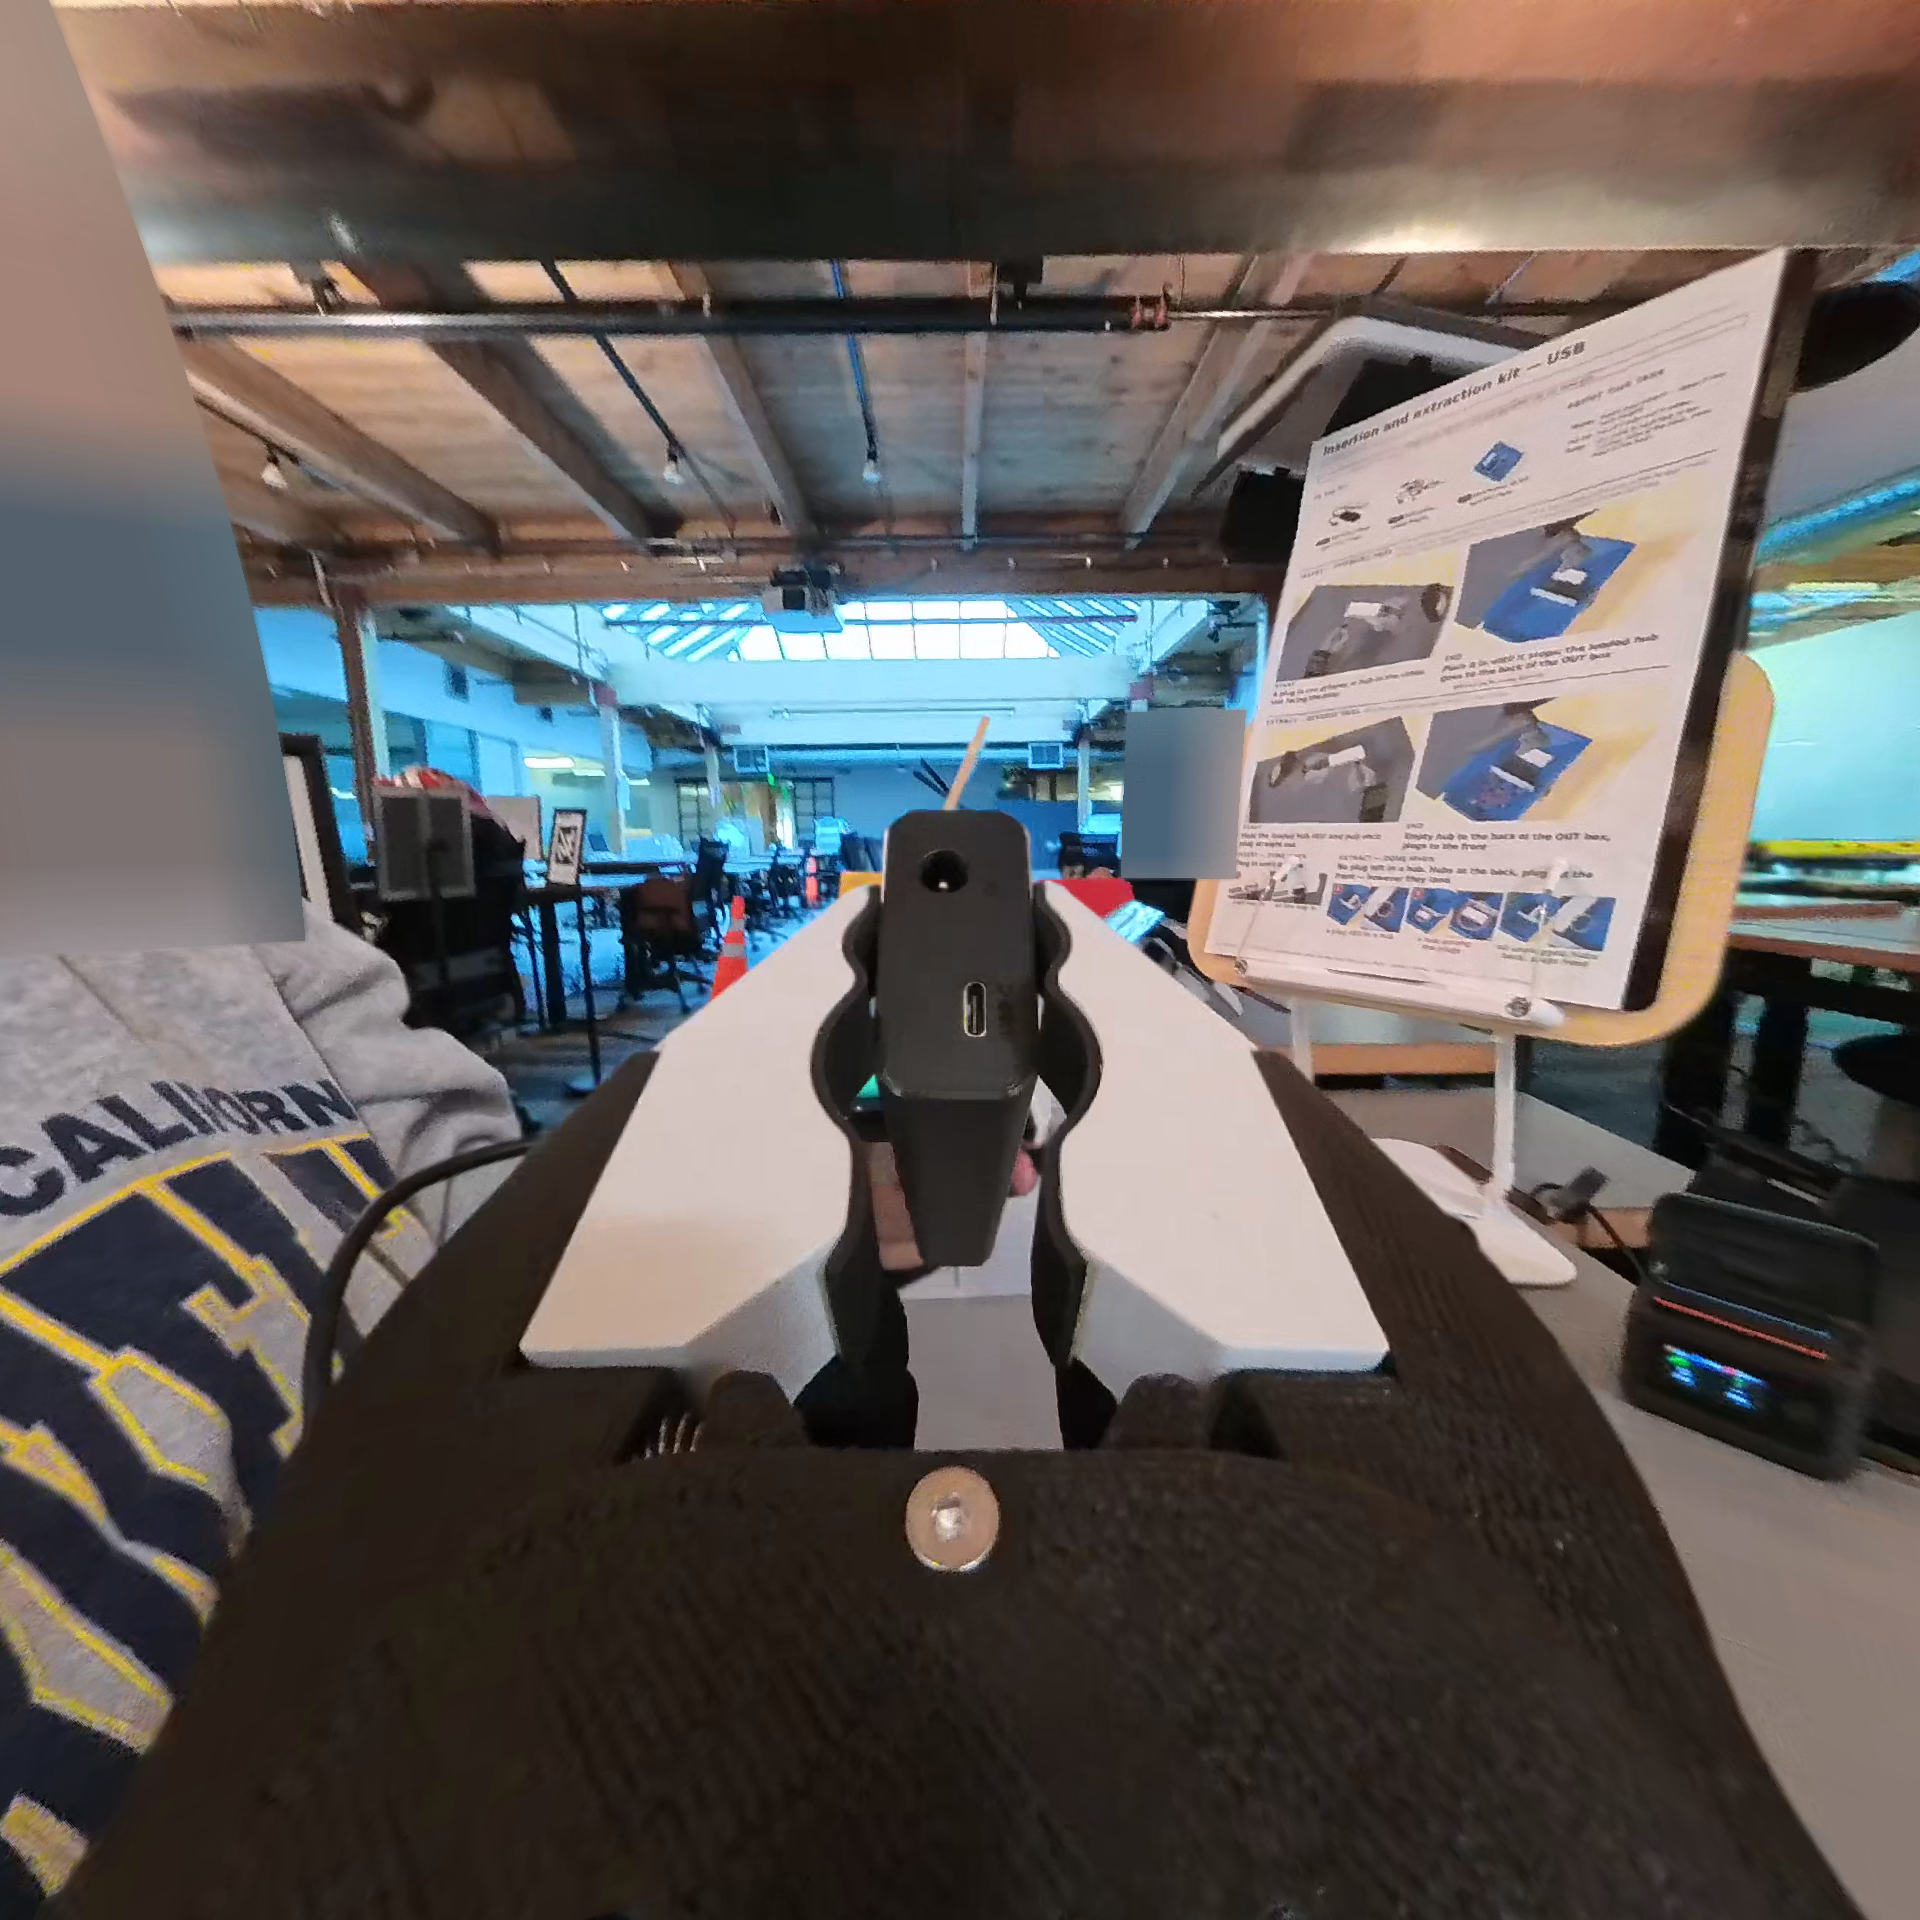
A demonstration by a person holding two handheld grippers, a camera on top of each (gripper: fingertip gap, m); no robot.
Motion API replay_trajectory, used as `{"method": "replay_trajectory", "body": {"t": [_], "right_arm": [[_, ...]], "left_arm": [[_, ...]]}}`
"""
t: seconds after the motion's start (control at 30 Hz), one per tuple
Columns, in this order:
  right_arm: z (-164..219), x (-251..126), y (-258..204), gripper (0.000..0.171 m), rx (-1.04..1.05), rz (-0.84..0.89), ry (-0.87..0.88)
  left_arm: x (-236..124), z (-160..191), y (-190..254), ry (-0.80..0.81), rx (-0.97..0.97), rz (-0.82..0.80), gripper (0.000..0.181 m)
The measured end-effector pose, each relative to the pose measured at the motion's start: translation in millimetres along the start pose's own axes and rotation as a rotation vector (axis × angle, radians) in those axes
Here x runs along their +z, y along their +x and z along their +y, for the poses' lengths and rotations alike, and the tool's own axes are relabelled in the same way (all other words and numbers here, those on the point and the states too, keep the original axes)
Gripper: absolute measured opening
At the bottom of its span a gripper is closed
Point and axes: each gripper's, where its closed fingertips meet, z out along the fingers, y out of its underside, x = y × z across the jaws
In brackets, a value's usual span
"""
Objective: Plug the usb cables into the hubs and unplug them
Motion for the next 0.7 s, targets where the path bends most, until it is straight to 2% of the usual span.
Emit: {"method": "replay_trajectory", "body": {"t": [0.1, 0.23, 0.27, 0.4, 0.5, 0.6, 0.63, 0.7], "right_arm": [[-2, -4, 3, 0.025, 0.043, -0.013, 0.046], [-13, -14, 8, 0.025, 0.101, -0.021, 0.146], [-15, -17, 10, 0.025, 0.107, -0.018, 0.163], [-17, -22, 10, 0.024, 0.127, -0.018, 0.197], [-11, -18, 10, 0.025, 0.151, -0.027, 0.2], [-3, -15, 10, 0.025, 0.186, -0.038, 0.208], [0, -14, 10, 0.025, 0.197, -0.04, 0.206], [5, -15, 12, 0.025, 0.218, -0.039, 0.207]], "left_arm": [[-4, 0, 0, 0.028, 0.046, -0.023, 0.073], [-14, -24, 6, 0.193, 0.071, -0.011, 0.065], [-15, -24, 2, 0.194, 0.072, -0.043, 0.065], [-8, -3, -22, 0.053, 0.093, -0.186, 0.057], [4, 1, -19, 0.02, 0.091, -0.145, 0.055], [16, 13, -18, -0.035, 0.073, -0.094, 0.063], [20, 16, -15, -0.041, 0.058, -0.065, 0.061], [23, 20, -8, -0.039, 0.046, -0.004, 0.045]]}}
